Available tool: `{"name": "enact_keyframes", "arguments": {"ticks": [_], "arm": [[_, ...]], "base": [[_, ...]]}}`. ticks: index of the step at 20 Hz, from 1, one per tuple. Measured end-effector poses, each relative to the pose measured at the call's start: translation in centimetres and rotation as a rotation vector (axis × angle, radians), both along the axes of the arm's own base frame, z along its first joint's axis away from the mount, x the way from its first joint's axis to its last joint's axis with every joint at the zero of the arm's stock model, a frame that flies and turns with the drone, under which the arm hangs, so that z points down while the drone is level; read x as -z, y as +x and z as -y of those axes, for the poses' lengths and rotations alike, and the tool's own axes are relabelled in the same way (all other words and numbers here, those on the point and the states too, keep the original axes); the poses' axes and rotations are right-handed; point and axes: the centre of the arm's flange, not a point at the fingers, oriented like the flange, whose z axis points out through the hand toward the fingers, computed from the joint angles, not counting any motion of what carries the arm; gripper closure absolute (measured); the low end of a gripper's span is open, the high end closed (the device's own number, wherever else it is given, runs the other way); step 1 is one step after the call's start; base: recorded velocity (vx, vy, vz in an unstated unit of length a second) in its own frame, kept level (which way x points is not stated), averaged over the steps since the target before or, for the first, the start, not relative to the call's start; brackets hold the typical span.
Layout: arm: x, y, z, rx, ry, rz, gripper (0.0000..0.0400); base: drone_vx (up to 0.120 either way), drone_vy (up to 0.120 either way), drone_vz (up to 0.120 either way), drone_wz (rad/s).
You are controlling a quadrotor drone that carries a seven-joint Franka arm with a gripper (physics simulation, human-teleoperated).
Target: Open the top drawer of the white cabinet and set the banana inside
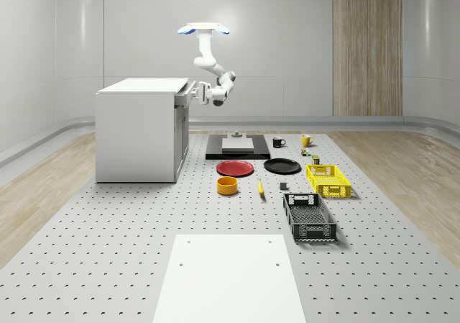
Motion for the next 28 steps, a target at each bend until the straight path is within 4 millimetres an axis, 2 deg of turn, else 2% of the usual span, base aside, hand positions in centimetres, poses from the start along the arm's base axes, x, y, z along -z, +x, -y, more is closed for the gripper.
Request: {"name": "enact_keyframes", "arguments": {"ticks": [3,5,8,9,11,13,15,16,17,19,21,24,28], "arm": [[0.1,0.1,1.6,0.000,0.011,-0.001,0.0240],[0.7,0.3,2.6,-0.001,0.014,0.019,0.0249],[0.5,0.3,4.3,-0.001,0.019,0.010,0.0273],[0.5,0.2,4.8,-0.001,0.019,0.004,0.0269],[-0.3,-0.1,6.2,0.000,0.008,-0.017,0.0205],[0.8,0.3,7.1,-0.001,0.012,0.021,0.0234],[0.6,0.2,8.3,-0.001,0.017,0.012,0.0258],[0.5,0.2,8.9,-0.001,0.018,0.009,0.0243],[0.4,0.2,9.4,-0.001,0.020,0.006,0.0189],[0.3,0.2,10.3,-0.001,0.022,0.001,0.0115],[0.2,0.1,11.1,-0.001,0.023,-0.002,0.0070],[0.1,0.1,11.8,0.000,0.024,-0.006,0.0033],[0.0,0.1,12.3,0.000,0.025,-0.008,0.0012]], "base": [[0.000,0.000,0.000,0.000],[0.000,0.000,0.000,0.000],[0.000,0.000,0.000,0.000],[0.000,0.000,0.000,0.000],[0.000,0.000,0.000,0.000],[0.000,0.000,0.000,0.000],[0.000,0.000,0.000,0.000],[0.000,0.080,0.000,0.000],[0.000,0.120,0.000,0.000],[0.000,0.120,0.000,0.000],[0.000,0.120,0.000,0.000],[0.013,0.120,0.000,0.000],[0.120,0.120,0.000,0.000]]}}
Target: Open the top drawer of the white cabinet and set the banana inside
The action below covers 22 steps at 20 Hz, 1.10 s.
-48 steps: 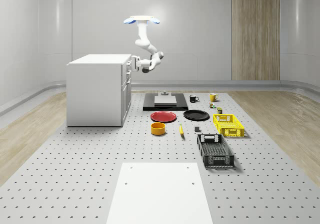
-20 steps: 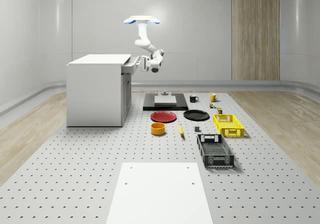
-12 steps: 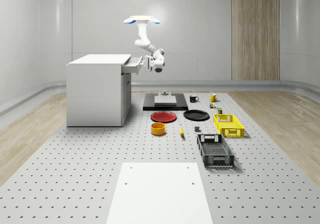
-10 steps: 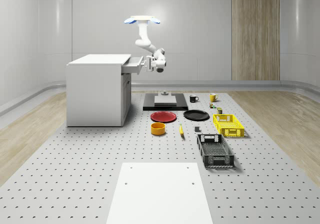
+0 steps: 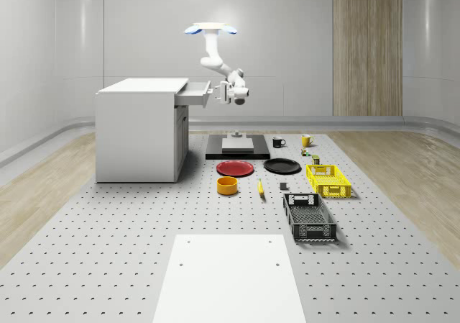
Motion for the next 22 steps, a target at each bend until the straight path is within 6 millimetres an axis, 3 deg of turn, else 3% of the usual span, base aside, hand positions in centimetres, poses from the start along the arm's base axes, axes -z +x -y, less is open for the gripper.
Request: {"name": "enact_keyframes", "arguments": {"ticks": [22], "arm": [[-0.04,0.00,0.34,0.000,0.001,-0.002,0.0000]], "base": [[0.120,0.120,0.000,0.000]]}}
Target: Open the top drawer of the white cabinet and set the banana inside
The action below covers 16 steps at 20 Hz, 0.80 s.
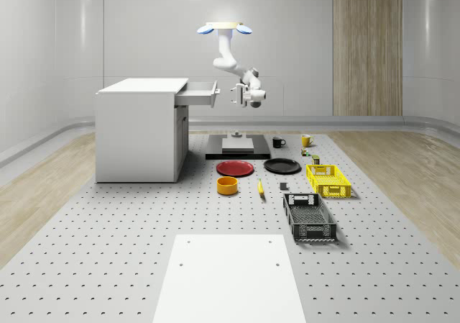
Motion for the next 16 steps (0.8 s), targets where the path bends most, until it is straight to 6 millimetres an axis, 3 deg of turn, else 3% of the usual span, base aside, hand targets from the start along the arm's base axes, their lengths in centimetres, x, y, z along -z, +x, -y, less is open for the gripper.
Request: {"name": "enact_keyframes", "arguments": {"ticks": [7,9,12,16], "arm": [[0.2,0.0,0.5,-0.002,0.053,-0.002,0.0000],[3.3,0.0,-0.1,-0.006,0.377,-0.002,0.0000],[7.0,0.0,-2.8,-0.007,0.814,0.003,0.0000],[9.2,0.0,-6.1,-0.007,1.189,0.004,0.0000]], "base": [[0.120,0.120,0.000,0.000],[0.120,0.120,0.000,0.000],[0.120,0.120,0.000,0.000],[0.120,0.120,0.000,0.000]]}}
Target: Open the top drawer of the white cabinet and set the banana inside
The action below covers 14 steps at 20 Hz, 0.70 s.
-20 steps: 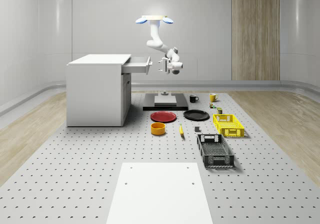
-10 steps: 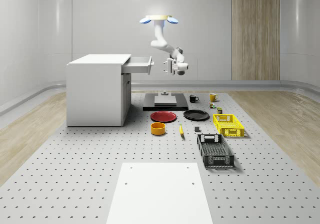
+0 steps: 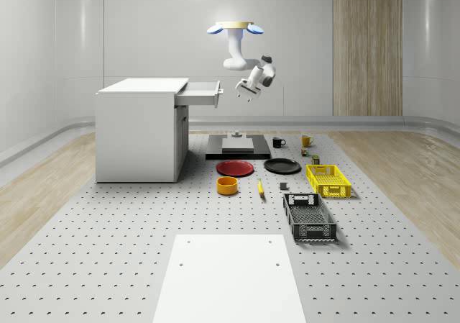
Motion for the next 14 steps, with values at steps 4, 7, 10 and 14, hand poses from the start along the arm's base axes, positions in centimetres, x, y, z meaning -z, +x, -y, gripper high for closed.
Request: {"name": "enact_keyframes", "arguments": {"ticks": [4,7,10,14], "arm": [[0.6,0.0,-1.9,0.000,0.195,-0.002,0.0000],[0.8,0.0,-2.7,0.000,0.273,-0.004,0.0000],[0.8,0.0,-3.2,0.001,0.318,-0.005,0.0000],[0.8,0.0,-3.5,0.001,0.351,-0.005,0.0000]], "base": [[0.120,0.120,0.000,0.000],[0.120,0.120,0.000,0.000],[0.120,0.120,-0.093,0.000],[0.120,0.120,-0.120,0.000]]}}
